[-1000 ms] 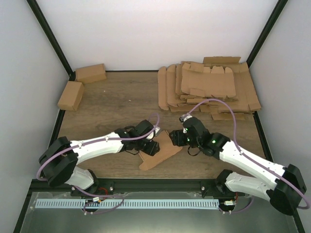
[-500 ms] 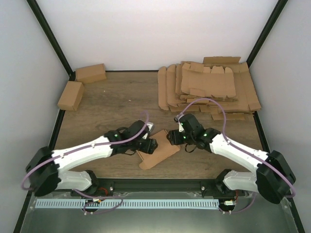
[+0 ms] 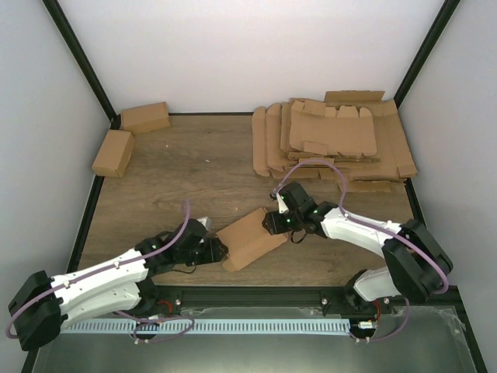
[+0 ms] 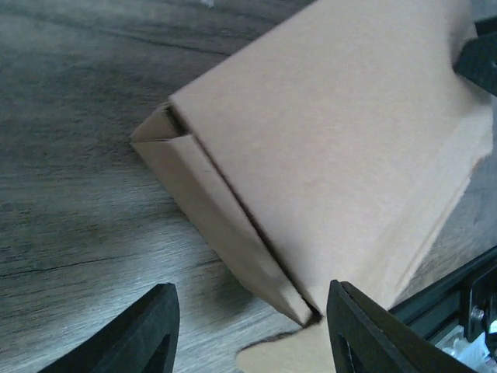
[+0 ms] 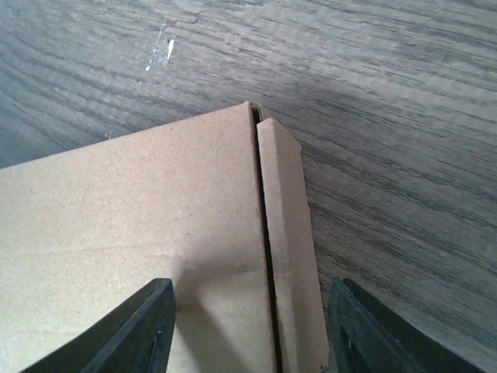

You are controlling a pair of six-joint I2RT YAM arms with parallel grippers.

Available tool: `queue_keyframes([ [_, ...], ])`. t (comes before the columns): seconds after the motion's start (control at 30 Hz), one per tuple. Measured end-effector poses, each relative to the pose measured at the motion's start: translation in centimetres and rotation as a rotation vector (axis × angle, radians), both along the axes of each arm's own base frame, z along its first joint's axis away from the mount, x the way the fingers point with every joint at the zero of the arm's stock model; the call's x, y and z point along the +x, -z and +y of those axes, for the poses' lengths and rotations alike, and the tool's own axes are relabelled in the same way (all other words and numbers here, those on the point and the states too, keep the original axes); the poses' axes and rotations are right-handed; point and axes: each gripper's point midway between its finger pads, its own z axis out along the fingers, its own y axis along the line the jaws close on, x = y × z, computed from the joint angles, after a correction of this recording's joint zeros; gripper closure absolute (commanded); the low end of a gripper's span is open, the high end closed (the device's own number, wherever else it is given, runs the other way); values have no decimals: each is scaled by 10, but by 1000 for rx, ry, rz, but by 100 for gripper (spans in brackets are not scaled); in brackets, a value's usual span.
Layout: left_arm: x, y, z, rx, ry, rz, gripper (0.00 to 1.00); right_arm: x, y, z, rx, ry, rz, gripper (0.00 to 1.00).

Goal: Fold the paper box

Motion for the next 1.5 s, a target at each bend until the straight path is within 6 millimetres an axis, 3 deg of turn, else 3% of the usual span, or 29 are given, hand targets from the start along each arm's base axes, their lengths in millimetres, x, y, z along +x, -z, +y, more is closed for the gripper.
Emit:
queue_keyframes([
  [0.17, 2, 15, 4, -58, -62, 62, 53, 1, 3, 4, 8, -14, 4, 56],
  [0.43, 16, 5, -6, -159, -92, 64, 64, 2, 4, 10, 25, -29, 13, 64],
  [0.87, 31, 16, -3, -165, -113, 88, 74, 6, -2, 5, 31, 3, -2, 65],
  [1.2, 71, 15, 1, -132, -122, 51, 76, 9, 3, -4, 30, 100, 6, 61],
  [1.37, 89, 13, 0, -116, -111, 21, 71, 14, 3, -7, 30, 139, -6, 58],
  [1.43, 94, 12, -1, -110, -108, 10, 68, 15, 3, -8, 26, 151, -10, 54],
  [1.5, 99, 10, -3, -103, -100, -1, 61, 16, 3, -9, 22, 159, -13, 42],
])
